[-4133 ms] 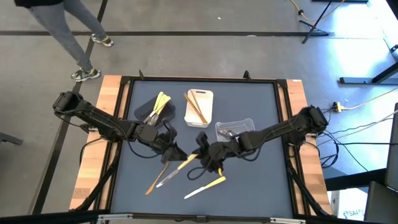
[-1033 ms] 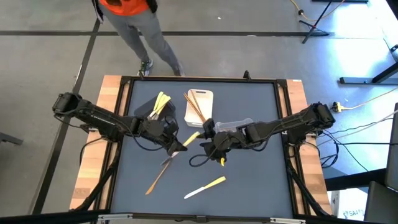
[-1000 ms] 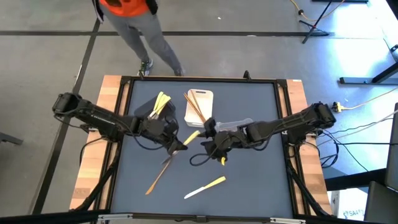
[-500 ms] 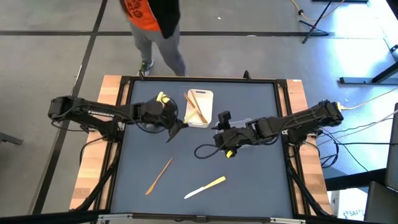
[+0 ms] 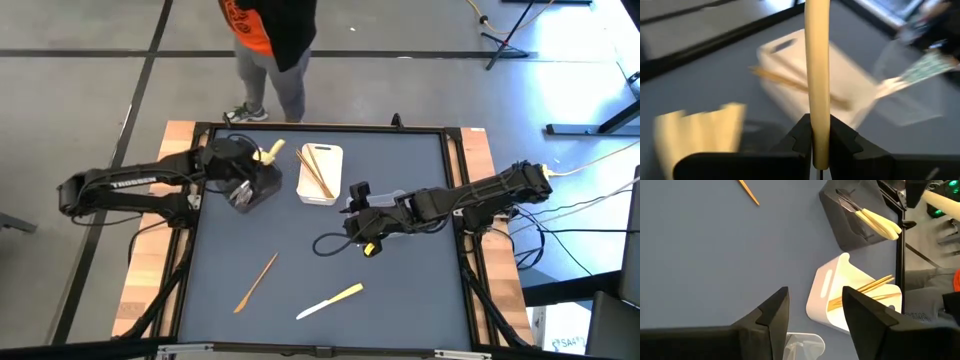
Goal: Sort silverware by color (type)
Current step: Put the yellow knife into the black bin
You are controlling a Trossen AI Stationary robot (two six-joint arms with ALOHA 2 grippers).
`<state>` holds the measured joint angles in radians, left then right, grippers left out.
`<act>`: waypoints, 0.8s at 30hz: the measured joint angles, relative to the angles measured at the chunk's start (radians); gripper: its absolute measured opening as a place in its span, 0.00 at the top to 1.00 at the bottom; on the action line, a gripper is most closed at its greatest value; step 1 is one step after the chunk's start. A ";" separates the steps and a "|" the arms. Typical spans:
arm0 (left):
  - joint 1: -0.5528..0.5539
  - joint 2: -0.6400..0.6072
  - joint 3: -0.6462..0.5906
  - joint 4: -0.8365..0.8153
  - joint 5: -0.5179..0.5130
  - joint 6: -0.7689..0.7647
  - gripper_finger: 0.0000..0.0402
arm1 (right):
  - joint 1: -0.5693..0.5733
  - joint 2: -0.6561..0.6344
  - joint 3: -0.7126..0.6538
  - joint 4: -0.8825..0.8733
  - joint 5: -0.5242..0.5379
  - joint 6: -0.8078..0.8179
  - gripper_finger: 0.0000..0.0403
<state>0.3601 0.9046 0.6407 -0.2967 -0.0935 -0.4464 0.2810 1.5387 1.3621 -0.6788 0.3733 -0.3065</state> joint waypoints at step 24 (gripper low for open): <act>0.048 0.018 -0.303 0.130 -0.161 0.011 0.92 | 0.000 0.002 0.000 0.045 0.000 0.000 0.57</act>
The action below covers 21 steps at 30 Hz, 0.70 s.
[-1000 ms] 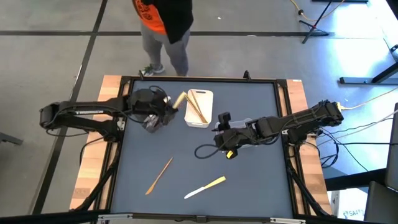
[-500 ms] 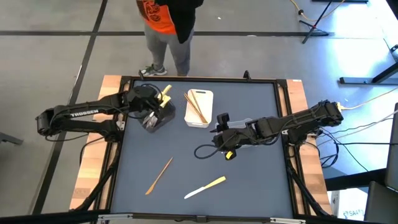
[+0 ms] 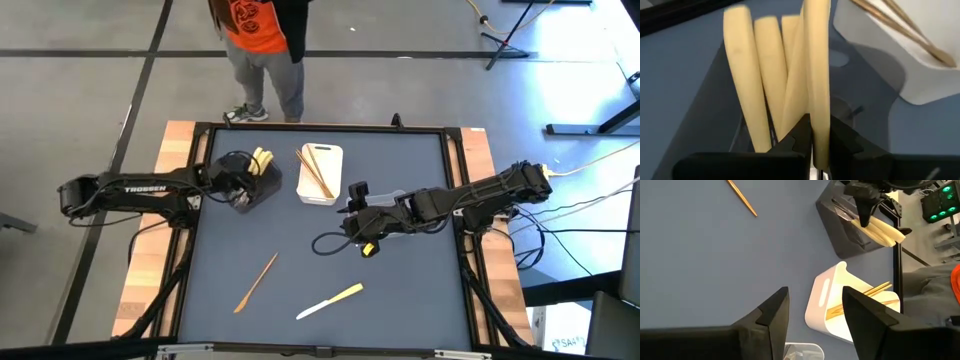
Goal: Sort silverware by color (type)
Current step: Put the yellow knife into the black bin
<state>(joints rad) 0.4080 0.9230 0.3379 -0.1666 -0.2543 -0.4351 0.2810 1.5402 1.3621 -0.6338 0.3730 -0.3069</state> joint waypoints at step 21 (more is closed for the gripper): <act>0.000 -0.001 -0.024 0.006 -0.026 0.000 0.86 | 0.000 0.000 0.000 0.000 0.000 0.000 0.57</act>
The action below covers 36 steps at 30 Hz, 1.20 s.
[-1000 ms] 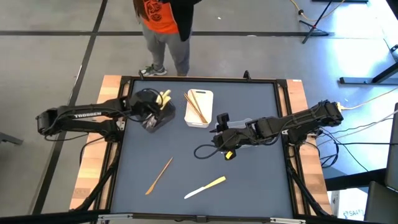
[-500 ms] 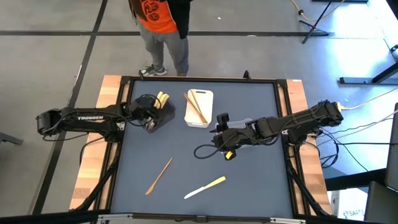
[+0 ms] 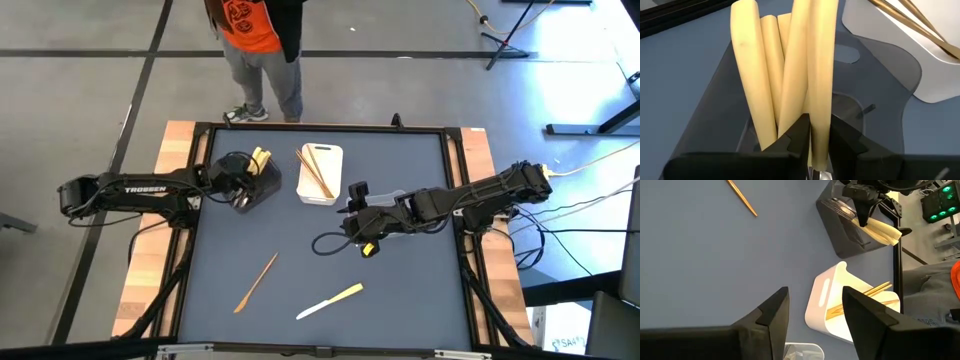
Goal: Sort silverware by color (type)
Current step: Put the yellow knife into the black bin, then put the gold knife into the white bin
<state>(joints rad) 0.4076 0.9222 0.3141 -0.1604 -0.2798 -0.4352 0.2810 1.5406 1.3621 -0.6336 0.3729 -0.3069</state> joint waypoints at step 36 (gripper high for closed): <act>0.000 -0.008 -0.002 -0.004 0.012 0.000 0.58 | 0.000 0.000 0.000 0.000 0.000 0.038 0.57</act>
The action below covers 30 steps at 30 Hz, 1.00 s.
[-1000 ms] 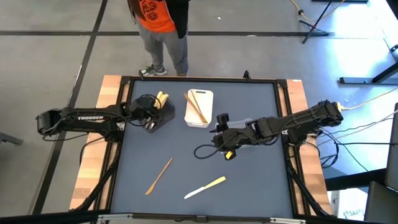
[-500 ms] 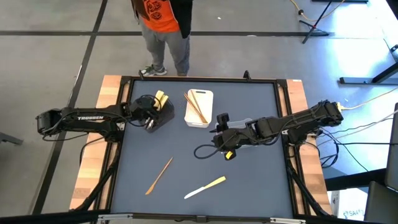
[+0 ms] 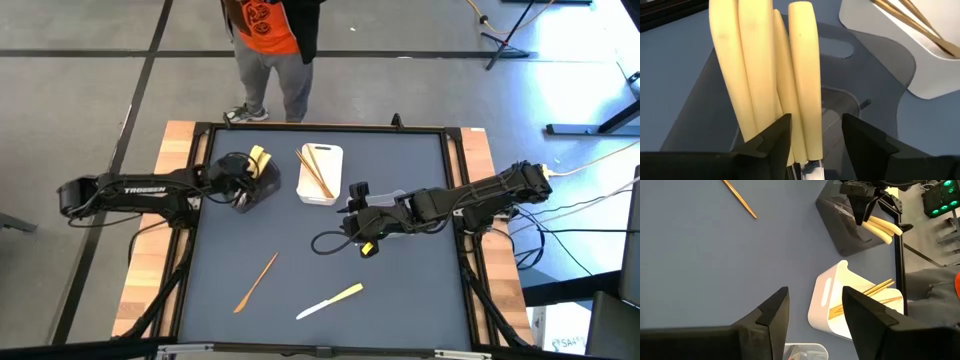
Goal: Sort silverware by color (type)
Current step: Put the gold knife into the white bin
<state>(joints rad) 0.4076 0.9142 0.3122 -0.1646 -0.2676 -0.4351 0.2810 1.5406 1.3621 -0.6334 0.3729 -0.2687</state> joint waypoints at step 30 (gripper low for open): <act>-0.298 -0.298 0.002 0.166 0.105 -0.140 0.66 | 0.000 0.000 0.000 0.005 0.000 0.002 0.57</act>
<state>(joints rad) 0.1096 0.6165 0.3138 0.0014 -0.1623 -0.5753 0.2810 1.5410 1.3621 -0.6285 0.3729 -0.2668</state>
